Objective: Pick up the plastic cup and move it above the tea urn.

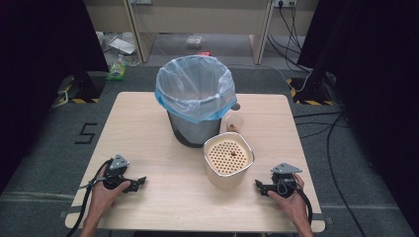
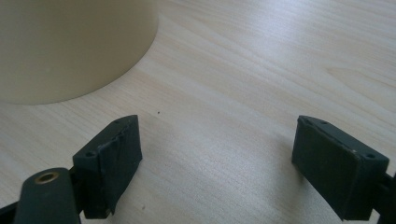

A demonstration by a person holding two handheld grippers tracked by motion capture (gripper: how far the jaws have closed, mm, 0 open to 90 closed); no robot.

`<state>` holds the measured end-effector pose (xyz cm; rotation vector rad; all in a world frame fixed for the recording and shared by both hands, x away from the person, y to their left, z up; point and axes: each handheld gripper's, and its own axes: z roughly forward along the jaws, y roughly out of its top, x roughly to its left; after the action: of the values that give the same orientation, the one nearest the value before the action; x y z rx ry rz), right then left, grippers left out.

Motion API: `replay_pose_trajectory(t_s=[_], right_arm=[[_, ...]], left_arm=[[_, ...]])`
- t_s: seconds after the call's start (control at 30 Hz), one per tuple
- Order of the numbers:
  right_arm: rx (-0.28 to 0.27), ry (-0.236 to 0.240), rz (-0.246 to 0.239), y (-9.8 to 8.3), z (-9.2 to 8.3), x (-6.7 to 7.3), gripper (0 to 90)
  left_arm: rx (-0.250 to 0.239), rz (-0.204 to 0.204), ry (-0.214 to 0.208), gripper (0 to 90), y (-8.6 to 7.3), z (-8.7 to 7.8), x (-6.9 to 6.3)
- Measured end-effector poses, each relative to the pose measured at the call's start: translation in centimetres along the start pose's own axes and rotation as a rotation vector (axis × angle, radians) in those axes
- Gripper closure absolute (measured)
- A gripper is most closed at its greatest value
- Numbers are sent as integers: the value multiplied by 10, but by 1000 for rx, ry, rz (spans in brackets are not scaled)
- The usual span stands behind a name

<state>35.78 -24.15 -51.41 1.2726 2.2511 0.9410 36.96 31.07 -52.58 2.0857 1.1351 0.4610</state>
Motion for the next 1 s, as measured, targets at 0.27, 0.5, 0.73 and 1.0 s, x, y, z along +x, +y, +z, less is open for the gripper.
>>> replay_pose_trajectory(t_s=[0.27,0.5,0.73,1.0], right_arm=[[-17,-23,10,0,-4,-2,167],[-43,-34,17,10,-18,-6,220],[-83,-52,55,31,-38,-10,289],[-122,-60,75,64,-47,-16,320]], left_arm=[[0,-1,0,0,0,0,0],[0,0,0,0,0,0,0],[0,0,0,0,0,0,0],[0,0,0,0,0,0,0]])
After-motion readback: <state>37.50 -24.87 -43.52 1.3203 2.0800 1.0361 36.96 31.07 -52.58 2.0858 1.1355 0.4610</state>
